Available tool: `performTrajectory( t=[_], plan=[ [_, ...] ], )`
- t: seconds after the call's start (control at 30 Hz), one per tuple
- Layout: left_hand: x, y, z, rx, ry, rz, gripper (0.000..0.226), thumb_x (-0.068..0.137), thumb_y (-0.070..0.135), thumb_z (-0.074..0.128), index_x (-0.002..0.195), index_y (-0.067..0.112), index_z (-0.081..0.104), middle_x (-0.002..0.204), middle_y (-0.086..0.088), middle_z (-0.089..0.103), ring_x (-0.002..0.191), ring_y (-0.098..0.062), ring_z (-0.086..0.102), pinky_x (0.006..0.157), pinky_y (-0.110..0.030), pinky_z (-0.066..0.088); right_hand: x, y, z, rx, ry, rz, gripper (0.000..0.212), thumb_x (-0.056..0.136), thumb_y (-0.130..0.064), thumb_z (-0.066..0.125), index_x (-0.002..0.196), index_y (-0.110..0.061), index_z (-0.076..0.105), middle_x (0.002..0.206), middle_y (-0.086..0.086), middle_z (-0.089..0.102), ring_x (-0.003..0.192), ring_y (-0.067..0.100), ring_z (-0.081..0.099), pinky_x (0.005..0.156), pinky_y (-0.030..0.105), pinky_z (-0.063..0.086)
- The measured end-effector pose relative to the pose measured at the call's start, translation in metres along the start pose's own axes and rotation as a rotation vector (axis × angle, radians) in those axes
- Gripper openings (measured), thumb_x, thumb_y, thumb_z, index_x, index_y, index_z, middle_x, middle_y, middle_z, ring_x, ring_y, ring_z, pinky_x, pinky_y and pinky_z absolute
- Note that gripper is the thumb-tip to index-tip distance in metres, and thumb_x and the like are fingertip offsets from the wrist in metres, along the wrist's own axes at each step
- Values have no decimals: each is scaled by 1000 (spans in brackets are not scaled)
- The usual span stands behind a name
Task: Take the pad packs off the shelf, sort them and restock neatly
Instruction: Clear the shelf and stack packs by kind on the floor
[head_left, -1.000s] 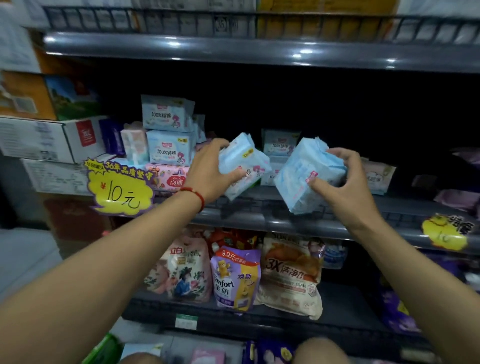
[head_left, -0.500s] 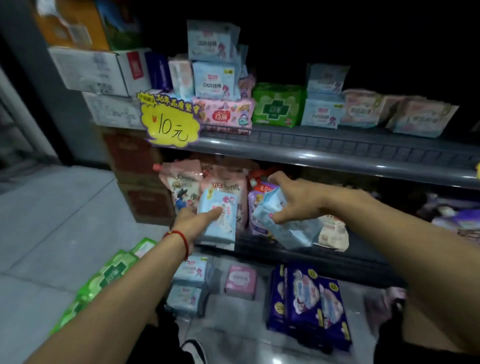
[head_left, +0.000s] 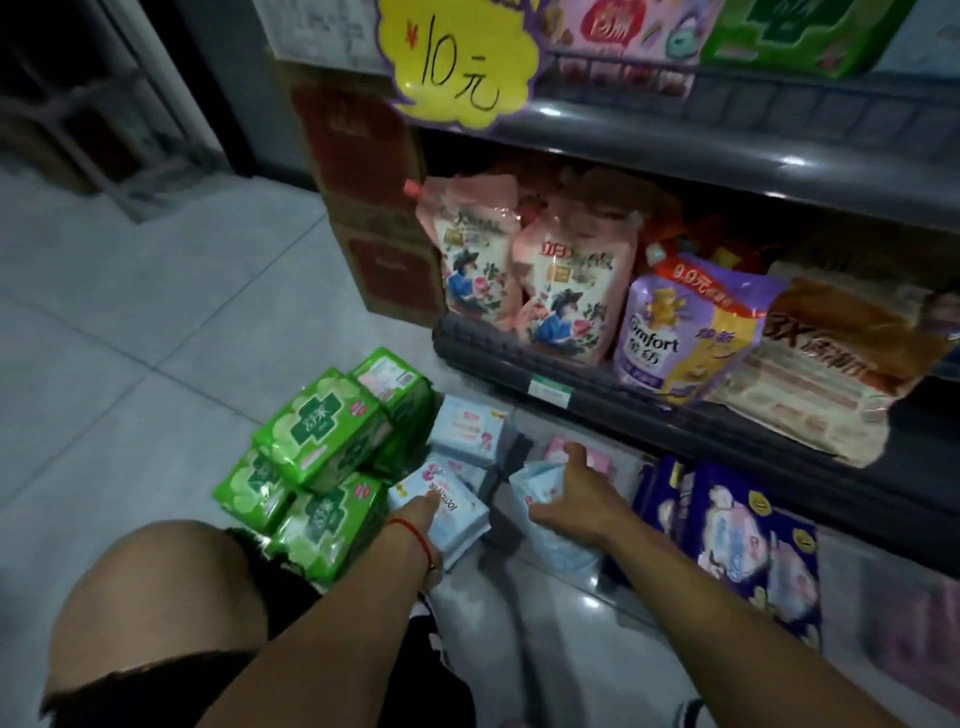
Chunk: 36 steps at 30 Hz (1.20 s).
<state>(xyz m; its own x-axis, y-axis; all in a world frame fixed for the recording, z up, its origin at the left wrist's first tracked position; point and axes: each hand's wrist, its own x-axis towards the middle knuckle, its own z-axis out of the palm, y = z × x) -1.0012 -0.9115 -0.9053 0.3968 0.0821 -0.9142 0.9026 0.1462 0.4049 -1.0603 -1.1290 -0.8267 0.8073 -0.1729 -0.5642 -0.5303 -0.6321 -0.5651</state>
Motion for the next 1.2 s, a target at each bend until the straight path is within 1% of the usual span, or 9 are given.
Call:
performTrajectory(
  t=[0.2, 0.33, 0.47, 0.57, 0.67, 0.77, 0.93, 1.13, 1.2],
  plan=[
    [23, -4, 25, -248, 23, 1, 48, 98, 42, 63, 134, 11, 49, 126, -6, 59, 119, -34, 60, 75, -48, 50, 17, 30, 44, -44, -2, 95, 94, 79, -35, 82, 151, -15, 25, 136, 13, 54, 120, 32, 58, 91, 34, 49],
    [29, 2, 38, -327, -6, 50, 51, 97, 39, 64, 138, 11, 55, 131, -12, 64, 102, -33, 66, 61, -46, 51, 20, 47, 58, -34, 20, 140, 86, 76, -33, 86, 145, -15, 37, 136, 11, 56, 121, 32, 58, 98, 40, 51],
    [22, -2, 36, -346, 33, 87, 31, 101, 42, 57, 115, 14, 61, 103, -12, 66, 84, -28, 62, 70, -44, 52, 23, 55, 72, 28, 21, 190, 80, 75, -32, 87, 139, -15, 42, 132, 10, 60, 118, 31, 60, 96, 39, 52],
    [16, -13, 23, -193, 112, 69, 29, 94, 43, 52, 94, 16, 60, 85, -13, 70, 83, -29, 59, 76, -40, 55, 22, 53, 79, 96, -36, 227, 77, 76, -37, 87, 136, -16, 43, 128, 7, 62, 114, 27, 61, 90, 36, 51],
    [27, -48, 7, 198, 162, 46, 44, 83, 38, 57, 114, 9, 67, 123, -18, 66, 104, -31, 64, 90, -45, 55, 18, 48, 91, 223, -85, 266, 76, 74, -42, 90, 130, -13, 46, 122, 5, 63, 102, 21, 61, 82, 32, 49],
    [-5, -73, 14, 275, 34, -29, 29, 74, 24, 58, 95, 8, 69, 100, -16, 68, 93, -32, 67, 80, -43, 52, 16, 41, 107, 313, -107, 288, 81, 65, -50, 92, 124, -13, 51, 120, 6, 67, 104, 24, 67, 88, 38, 57],
    [-14, -95, 7, 321, -125, 213, 64, 44, 29, 85, 104, 15, 69, 106, -16, 75, 97, -37, 71, 89, -58, 58, 14, 36, 110, 491, -64, 276, 39, 83, -50, 68, 109, -22, 66, 104, 0, 71, 94, 24, 68, 87, 39, 58],
    [97, -128, -39, 83, 176, 162, 125, 13, 62, 97, 122, 13, 61, 112, -10, 73, 92, -33, 74, 81, -55, 61, 11, 42, 94, 664, -150, 310, 18, 96, -24, 60, 99, -11, 71, 91, 6, 71, 79, 21, 64, 74, 34, 51],
    [91, -114, -41, -75, 243, 108, 119, 18, 59, 98, 124, 18, 60, 114, -8, 71, 94, -35, 72, 83, -57, 59, 8, 50, 95, 566, -141, 249, 17, 97, -23, 59, 97, -11, 70, 89, 6, 69, 79, 21, 63, 74, 35, 52]
  ],
)
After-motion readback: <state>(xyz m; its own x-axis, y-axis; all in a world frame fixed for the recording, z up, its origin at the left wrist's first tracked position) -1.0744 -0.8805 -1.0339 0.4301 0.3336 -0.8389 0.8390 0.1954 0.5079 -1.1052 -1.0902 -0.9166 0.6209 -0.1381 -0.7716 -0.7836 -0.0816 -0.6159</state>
